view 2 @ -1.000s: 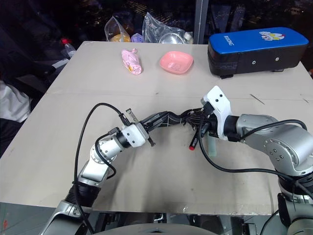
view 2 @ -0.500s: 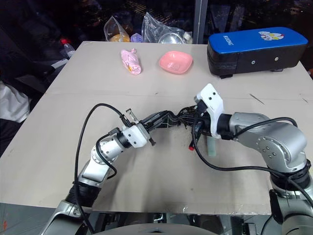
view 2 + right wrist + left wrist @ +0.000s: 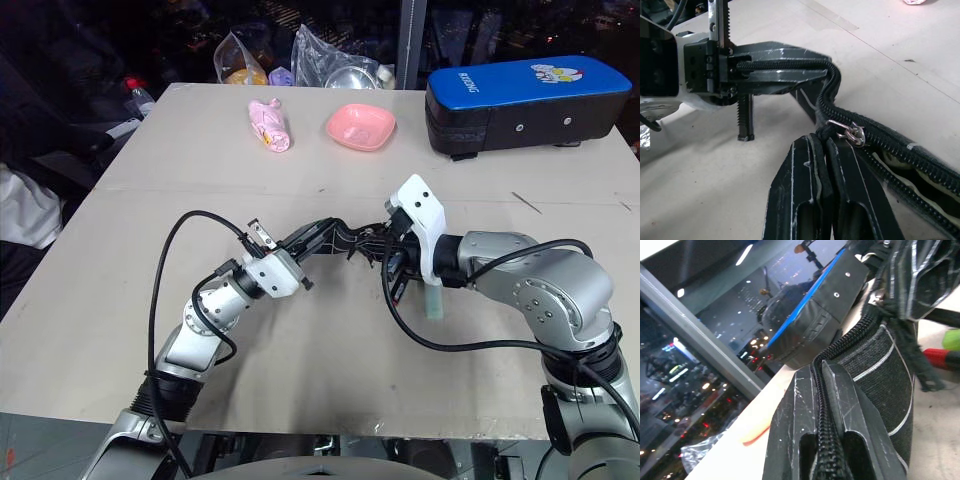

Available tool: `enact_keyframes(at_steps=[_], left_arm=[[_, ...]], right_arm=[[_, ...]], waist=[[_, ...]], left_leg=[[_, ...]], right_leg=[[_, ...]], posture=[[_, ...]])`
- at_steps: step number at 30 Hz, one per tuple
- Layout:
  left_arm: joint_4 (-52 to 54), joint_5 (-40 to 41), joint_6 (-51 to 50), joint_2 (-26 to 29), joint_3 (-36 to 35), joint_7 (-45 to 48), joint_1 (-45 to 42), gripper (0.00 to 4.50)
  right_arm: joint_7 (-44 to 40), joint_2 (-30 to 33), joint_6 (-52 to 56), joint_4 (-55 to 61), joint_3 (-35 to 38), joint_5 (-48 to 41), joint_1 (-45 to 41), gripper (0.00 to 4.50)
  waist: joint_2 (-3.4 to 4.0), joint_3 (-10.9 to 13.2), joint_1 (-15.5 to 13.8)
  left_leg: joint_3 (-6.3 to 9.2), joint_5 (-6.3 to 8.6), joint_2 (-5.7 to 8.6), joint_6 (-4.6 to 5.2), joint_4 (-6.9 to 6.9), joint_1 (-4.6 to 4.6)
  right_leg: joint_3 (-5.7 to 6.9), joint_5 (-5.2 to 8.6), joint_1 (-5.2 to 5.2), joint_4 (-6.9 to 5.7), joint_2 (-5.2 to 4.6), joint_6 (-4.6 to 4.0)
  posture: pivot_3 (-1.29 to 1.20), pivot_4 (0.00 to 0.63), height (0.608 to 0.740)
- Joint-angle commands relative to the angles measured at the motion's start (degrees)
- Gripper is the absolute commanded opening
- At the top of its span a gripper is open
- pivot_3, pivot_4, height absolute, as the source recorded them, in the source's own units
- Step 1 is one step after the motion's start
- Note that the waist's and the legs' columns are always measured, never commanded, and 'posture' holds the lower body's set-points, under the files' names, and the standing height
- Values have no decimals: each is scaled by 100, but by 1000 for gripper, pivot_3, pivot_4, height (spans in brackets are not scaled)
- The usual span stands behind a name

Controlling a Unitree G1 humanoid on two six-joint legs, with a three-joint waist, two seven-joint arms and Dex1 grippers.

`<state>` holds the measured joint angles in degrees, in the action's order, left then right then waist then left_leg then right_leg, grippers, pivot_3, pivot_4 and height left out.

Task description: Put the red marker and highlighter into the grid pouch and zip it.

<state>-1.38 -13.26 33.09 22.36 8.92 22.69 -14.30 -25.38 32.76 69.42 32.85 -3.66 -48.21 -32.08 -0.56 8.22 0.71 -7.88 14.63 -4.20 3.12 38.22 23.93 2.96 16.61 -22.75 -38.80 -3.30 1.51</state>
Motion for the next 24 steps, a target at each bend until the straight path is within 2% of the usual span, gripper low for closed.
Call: enact_keyframes(at_steps=[1, 15, 24], left_arm=[[102, -48, 91, -6, -14, -126, -72, 0], [184, -91, 82, -19, 132, -114, -48, 0], [218, -29, 146, 24, 149, -72, 23, 0]], right_arm=[[-88, -84, -43, 179, -42, -104, -207, 31], [28, -638, -95, -6, -440, 133, -483, 31], [270, -854, -301, -429, -329, 683, -621, 31]], waist=[[0, 0, 0], [-1, 2, 5], [-1, 2, 5]], left_leg=[[0, 0, 0, 0, 0, 0], [1, 0, 0, -1, 0, 0], [0, -5, 1, -7, 0, 0]], right_leg=[[0, 0, 0, 0, 0, 0], [5, 0, 0, -1, -3, 0], [17, 0, 0, -2, -5, 0]], posture=[[0, 150, 740], [0, 150, 740], [0, 150, 740]])
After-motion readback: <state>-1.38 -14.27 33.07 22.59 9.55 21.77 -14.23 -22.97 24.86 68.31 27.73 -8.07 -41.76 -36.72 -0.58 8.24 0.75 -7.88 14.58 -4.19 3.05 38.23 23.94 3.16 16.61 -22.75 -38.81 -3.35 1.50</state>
